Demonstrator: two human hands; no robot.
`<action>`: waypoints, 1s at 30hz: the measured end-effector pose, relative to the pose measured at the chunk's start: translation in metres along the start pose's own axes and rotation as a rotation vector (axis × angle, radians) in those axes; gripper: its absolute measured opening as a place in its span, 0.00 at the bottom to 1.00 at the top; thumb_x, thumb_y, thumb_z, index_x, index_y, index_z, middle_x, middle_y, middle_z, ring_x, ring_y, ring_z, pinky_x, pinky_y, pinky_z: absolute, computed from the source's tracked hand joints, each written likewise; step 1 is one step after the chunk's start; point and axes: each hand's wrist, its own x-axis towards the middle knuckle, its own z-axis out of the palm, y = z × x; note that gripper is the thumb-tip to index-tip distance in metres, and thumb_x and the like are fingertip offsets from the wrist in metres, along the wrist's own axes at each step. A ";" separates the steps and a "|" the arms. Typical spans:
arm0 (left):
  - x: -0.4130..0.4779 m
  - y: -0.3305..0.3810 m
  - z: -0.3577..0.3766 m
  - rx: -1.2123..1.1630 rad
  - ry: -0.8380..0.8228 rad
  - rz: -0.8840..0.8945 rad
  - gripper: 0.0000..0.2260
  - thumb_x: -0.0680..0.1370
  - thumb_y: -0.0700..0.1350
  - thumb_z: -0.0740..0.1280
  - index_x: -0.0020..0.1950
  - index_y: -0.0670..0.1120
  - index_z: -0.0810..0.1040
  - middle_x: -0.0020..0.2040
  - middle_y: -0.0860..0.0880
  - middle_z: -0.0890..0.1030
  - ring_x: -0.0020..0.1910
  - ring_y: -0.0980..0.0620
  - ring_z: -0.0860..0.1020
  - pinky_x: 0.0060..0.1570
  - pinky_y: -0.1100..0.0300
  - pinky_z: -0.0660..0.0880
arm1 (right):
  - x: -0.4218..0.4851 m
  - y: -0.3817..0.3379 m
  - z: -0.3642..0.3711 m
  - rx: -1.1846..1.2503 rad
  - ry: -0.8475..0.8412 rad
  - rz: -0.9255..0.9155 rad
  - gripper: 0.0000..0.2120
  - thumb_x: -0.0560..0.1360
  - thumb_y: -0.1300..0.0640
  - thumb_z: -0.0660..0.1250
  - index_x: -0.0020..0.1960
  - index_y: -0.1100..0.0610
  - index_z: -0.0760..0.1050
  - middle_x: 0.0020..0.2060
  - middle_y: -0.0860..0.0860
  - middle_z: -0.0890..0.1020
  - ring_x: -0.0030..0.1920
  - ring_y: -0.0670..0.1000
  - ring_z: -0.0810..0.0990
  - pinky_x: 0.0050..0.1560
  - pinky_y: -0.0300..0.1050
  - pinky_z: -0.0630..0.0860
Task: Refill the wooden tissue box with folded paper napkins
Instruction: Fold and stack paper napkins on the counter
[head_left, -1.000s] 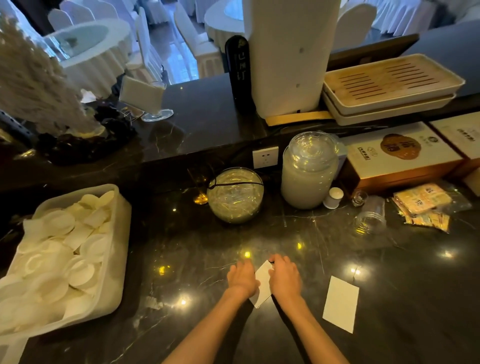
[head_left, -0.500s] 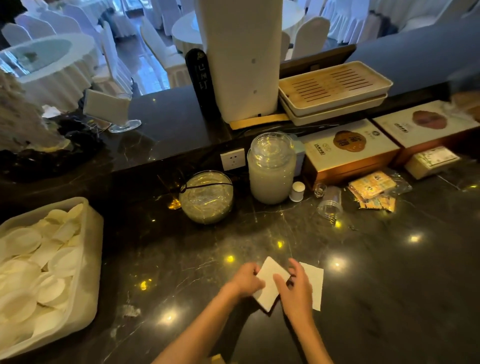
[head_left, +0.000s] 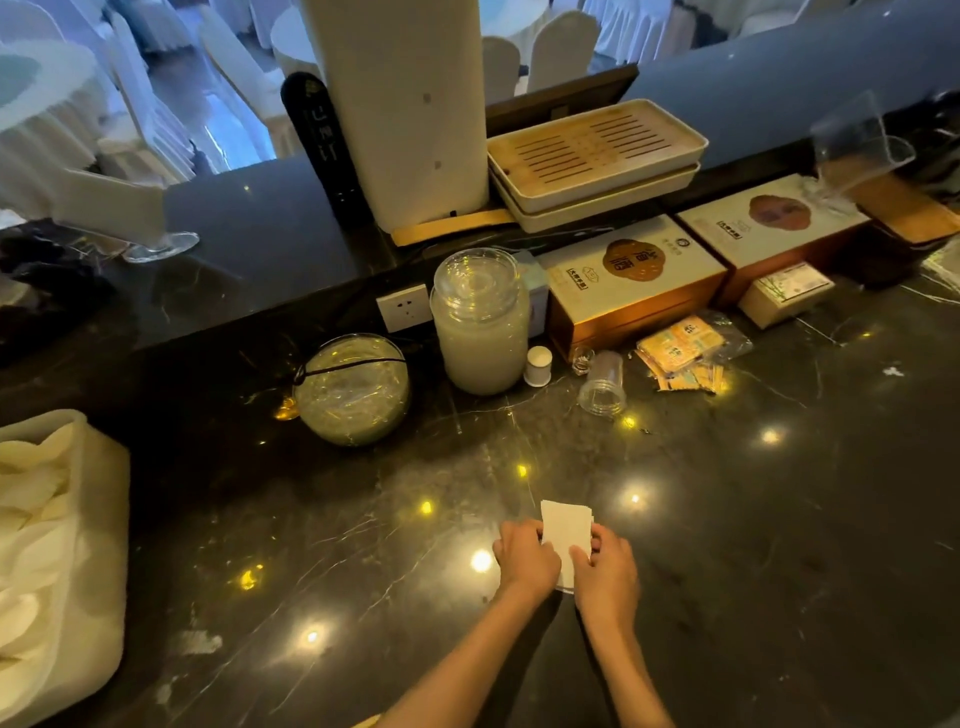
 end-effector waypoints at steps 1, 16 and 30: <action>0.001 -0.001 0.002 -0.022 -0.007 0.002 0.10 0.79 0.37 0.59 0.56 0.47 0.76 0.63 0.47 0.69 0.63 0.45 0.70 0.65 0.56 0.69 | -0.002 0.002 0.002 -0.040 0.009 -0.007 0.19 0.75 0.62 0.70 0.65 0.59 0.74 0.58 0.57 0.78 0.56 0.59 0.79 0.55 0.53 0.77; -0.055 -0.050 -0.004 0.156 0.071 0.177 0.18 0.77 0.38 0.61 0.62 0.54 0.64 0.59 0.48 0.75 0.59 0.45 0.69 0.53 0.58 0.64 | -0.033 0.036 -0.025 0.149 -0.354 -0.052 0.34 0.72 0.63 0.73 0.74 0.48 0.65 0.62 0.50 0.71 0.58 0.51 0.77 0.56 0.46 0.75; -0.176 -0.133 0.003 0.192 0.089 0.481 0.12 0.80 0.43 0.63 0.61 0.55 0.74 0.60 0.51 0.75 0.61 0.52 0.70 0.63 0.59 0.66 | -0.135 0.093 -0.078 0.332 -0.514 -0.199 0.08 0.71 0.68 0.73 0.46 0.58 0.82 0.40 0.53 0.86 0.45 0.54 0.84 0.45 0.40 0.80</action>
